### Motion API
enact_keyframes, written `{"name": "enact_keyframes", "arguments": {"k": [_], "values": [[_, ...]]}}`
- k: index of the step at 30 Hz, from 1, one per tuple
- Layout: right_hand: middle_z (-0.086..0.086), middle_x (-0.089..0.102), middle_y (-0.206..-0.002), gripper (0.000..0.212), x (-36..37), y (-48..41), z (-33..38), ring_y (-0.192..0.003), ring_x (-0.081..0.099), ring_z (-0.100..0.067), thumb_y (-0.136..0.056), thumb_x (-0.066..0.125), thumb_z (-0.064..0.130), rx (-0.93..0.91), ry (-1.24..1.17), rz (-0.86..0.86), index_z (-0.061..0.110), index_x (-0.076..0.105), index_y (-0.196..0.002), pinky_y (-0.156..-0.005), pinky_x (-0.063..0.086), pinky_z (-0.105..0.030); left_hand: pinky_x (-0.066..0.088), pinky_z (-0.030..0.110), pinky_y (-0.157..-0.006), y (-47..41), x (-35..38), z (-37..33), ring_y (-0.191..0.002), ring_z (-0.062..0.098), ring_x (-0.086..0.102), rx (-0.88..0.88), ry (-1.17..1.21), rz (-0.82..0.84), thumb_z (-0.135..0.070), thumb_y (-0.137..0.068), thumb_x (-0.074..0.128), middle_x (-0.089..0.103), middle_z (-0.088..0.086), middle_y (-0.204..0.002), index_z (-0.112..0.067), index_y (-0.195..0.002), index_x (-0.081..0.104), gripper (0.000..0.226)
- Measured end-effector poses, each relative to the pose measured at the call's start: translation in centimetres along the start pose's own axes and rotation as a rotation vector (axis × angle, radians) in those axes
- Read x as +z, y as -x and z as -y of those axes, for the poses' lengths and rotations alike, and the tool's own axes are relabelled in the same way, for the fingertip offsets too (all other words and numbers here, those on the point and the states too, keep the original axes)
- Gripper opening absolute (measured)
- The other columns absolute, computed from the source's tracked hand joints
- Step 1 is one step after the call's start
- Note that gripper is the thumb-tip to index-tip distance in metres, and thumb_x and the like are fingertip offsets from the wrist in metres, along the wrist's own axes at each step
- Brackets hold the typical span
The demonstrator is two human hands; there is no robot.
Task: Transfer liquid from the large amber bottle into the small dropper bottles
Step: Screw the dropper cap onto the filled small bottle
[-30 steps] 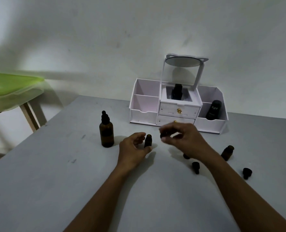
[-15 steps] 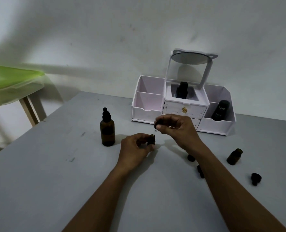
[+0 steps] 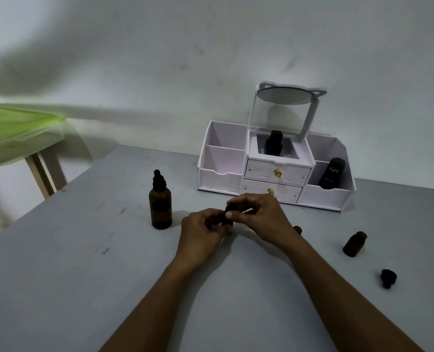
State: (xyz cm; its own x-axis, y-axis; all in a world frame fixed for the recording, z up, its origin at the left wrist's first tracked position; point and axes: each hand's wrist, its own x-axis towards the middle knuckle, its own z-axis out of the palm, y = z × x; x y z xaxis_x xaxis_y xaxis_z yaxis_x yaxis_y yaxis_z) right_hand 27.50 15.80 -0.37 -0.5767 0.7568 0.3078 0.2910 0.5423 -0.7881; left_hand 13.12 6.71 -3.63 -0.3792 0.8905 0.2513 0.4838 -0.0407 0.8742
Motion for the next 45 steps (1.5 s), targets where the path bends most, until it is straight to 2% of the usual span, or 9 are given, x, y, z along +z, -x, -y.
{"name": "enact_keyframes", "arguments": {"k": [7, 16, 20, 25, 28, 34, 37, 41, 45], "values": [[0.015, 0.074, -0.097, 0.033, -0.4, -0.3, -0.2, -0.091, 0.072, -0.001, -0.079, 0.084, 0.016, -0.036, 0.025, 0.007, 0.026, 0.075, -0.109, -0.084, 0.061, -0.025, 0.050, 0.017, -0.087, 0.0, 0.0, 0.1, -0.095, 0.005, 0.065, 0.005, 0.027, -0.008, -0.025, -0.080, 0.076, 0.072, -0.007, -0.108, -0.023, -0.112, 0.071, 0.033], [0.008, 0.077, -0.090, 0.030, -0.2, -0.3, -0.4, -0.085, 0.073, -0.010, -0.074, 0.088, 0.013, -0.033, -0.006, -0.014, 0.020, 0.078, -0.101, -0.082, 0.062, -0.032, 0.046, 0.007, -0.080, -0.1, 0.1, 0.2, -0.089, 0.002, 0.062, 0.004, 0.008, -0.024, -0.026, -0.079, 0.077, 0.071, -0.004, -0.109, -0.021, -0.115, 0.070, 0.037], [0.008, 0.076, -0.099, 0.039, -0.1, -0.1, -0.1, -0.092, 0.072, -0.007, -0.074, 0.088, 0.016, -0.032, 0.004, 0.003, 0.022, 0.076, -0.110, -0.083, 0.062, -0.031, 0.041, 0.000, -0.072, -0.2, 0.1, 0.3, -0.086, -0.002, 0.060, 0.018, -0.009, -0.032, -0.027, -0.079, 0.077, 0.071, -0.005, -0.109, -0.022, -0.115, 0.069, 0.037], [0.010, 0.076, -0.092, 0.031, 0.2, 0.0, -0.1, -0.088, 0.073, -0.006, -0.076, 0.085, 0.012, -0.017, -0.014, -0.003, 0.027, 0.076, -0.102, -0.084, 0.061, -0.029, 0.046, 0.010, -0.083, -0.2, 0.2, 0.3, -0.091, 0.002, 0.062, 0.009, -0.026, -0.029, -0.027, -0.079, 0.077, 0.071, -0.003, -0.112, -0.020, -0.117, 0.068, 0.040], [0.013, 0.075, -0.081, 0.029, 0.3, 0.1, 0.1, -0.079, 0.071, -0.005, -0.069, 0.091, 0.017, 0.008, -0.040, -0.044, 0.026, 0.077, -0.093, -0.076, 0.059, -0.020, 0.044, 0.006, -0.081, -0.1, 0.1, 0.2, -0.089, 0.001, 0.062, 0.017, -0.040, -0.035, -0.027, -0.079, 0.077, 0.071, -0.003, -0.111, -0.020, -0.116, 0.069, 0.039], [0.009, 0.076, -0.094, 0.034, 0.0, 0.1, 0.4, -0.089, 0.073, -0.007, -0.077, 0.084, 0.009, -0.020, -0.048, -0.009, 0.028, 0.076, -0.103, -0.082, 0.061, -0.028, 0.049, 0.013, -0.087, 0.0, -0.1, 0.1, -0.089, 0.001, 0.063, 0.043, -0.038, -0.025, -0.024, -0.080, 0.076, 0.072, -0.005, -0.108, -0.022, -0.113, 0.070, 0.034], [0.009, 0.076, -0.086, 0.028, 0.3, 0.2, 0.5, -0.080, 0.072, -0.006, -0.075, 0.086, 0.010, 0.007, -0.041, -0.032, 0.027, 0.077, -0.096, -0.079, 0.061, -0.027, 0.043, 0.004, -0.079, -0.1, 0.1, 0.2, -0.090, 0.002, 0.063, 0.042, -0.057, -0.032, -0.026, -0.080, 0.075, 0.071, -0.004, -0.110, -0.021, -0.116, 0.069, 0.037], [0.009, 0.076, -0.080, 0.024, 0.2, 0.2, 0.6, -0.077, 0.071, -0.009, -0.069, 0.091, 0.019, 0.032, -0.052, -0.066, 0.024, 0.078, -0.088, -0.074, 0.059, -0.022, 0.046, 0.010, -0.083, -0.1, 0.1, 0.1, -0.093, 0.006, 0.066, 0.041, -0.067, -0.029, -0.026, -0.080, 0.075, 0.072, -0.002, -0.110, -0.020, -0.116, 0.069, 0.037], [0.012, 0.075, -0.090, 0.034, -0.1, 0.2, 0.7, -0.086, 0.072, -0.006, -0.075, 0.086, 0.010, -0.023, -0.034, -0.021, 0.030, 0.076, -0.100, -0.080, 0.061, -0.025, 0.048, 0.014, -0.086, -0.1, 0.1, 0.2, -0.093, 0.006, 0.066, 0.037, -0.049, -0.030, -0.026, -0.080, 0.076, 0.072, -0.004, -0.108, -0.021, -0.114, 0.070, 0.035]]}}
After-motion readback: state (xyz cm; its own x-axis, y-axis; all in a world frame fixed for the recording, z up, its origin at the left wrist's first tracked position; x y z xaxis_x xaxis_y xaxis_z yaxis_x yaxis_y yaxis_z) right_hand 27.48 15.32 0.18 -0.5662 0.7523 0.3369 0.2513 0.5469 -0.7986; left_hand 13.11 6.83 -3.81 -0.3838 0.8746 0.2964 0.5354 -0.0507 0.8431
